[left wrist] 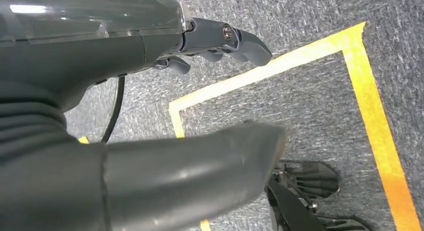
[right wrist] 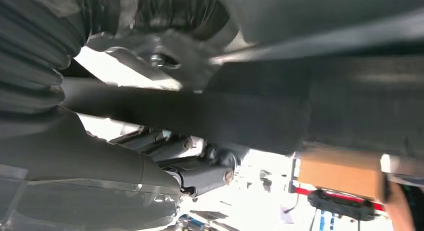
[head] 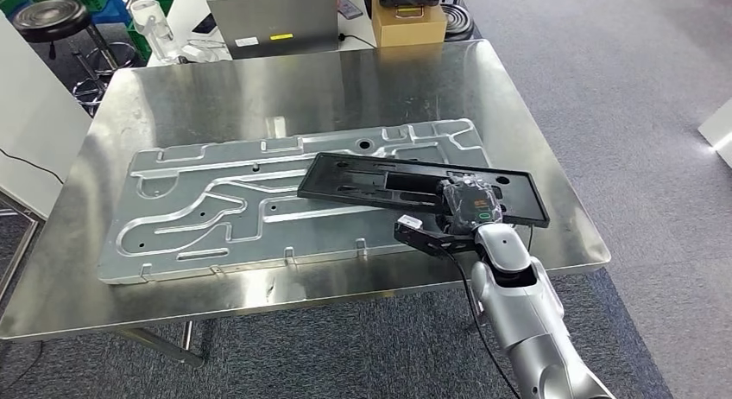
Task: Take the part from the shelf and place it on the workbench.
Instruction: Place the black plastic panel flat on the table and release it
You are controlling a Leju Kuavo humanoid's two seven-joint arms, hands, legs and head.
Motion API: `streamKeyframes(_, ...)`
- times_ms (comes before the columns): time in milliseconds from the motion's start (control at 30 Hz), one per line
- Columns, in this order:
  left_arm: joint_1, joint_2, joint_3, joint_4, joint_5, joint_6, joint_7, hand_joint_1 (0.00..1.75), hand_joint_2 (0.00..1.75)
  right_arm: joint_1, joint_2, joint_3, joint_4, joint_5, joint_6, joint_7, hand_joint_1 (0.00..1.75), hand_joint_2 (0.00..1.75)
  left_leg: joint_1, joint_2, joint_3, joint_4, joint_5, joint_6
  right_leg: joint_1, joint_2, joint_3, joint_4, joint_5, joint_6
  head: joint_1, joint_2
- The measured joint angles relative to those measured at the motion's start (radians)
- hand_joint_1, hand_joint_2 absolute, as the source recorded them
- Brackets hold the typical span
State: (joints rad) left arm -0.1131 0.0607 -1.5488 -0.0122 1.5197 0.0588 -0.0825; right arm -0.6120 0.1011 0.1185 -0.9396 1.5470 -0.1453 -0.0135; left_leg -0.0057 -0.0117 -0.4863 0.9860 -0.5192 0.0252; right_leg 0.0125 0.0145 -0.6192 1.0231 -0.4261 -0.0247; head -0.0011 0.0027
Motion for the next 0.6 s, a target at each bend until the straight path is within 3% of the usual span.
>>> streamKeyframes(33,0.0,0.0,0.0,0.0,0.006,0.0,-0.001,0.0,0.0,0.002,0.004,0.007,-0.002,-0.001,0.0,-0.005,0.0,0.0,0.0,0.0,0.0,0.0,0.0,0.0,0.0,0.0,0.0,0.0,0.0,0.0,0.0,0.0)
streamKeyframes(233,-0.001,0.0,0.0,0.0,0.035,-0.002,-0.003,0.0,0.0,0.025,0.041,0.078,-0.086,-0.023,0.0,-0.078,0.0,0.0,0.0,0.001,-0.001,0.0,0.0,0.0,0.001,0.001,-0.002,0.001,0.0,0.0,0.0,0.0)
streamKeyframes(600,0.001,0.0,0.0,0.0,0.039,-0.006,0.001,0.0,0.0,0.039,0.062,0.309,-0.373,-0.06,0.05,-0.059,0.0,0.0,0.0,0.002,-0.001,0.0,0.0,0.0,0.0,0.001,-0.003,0.001,0.0,0.0,0.0,0.0)
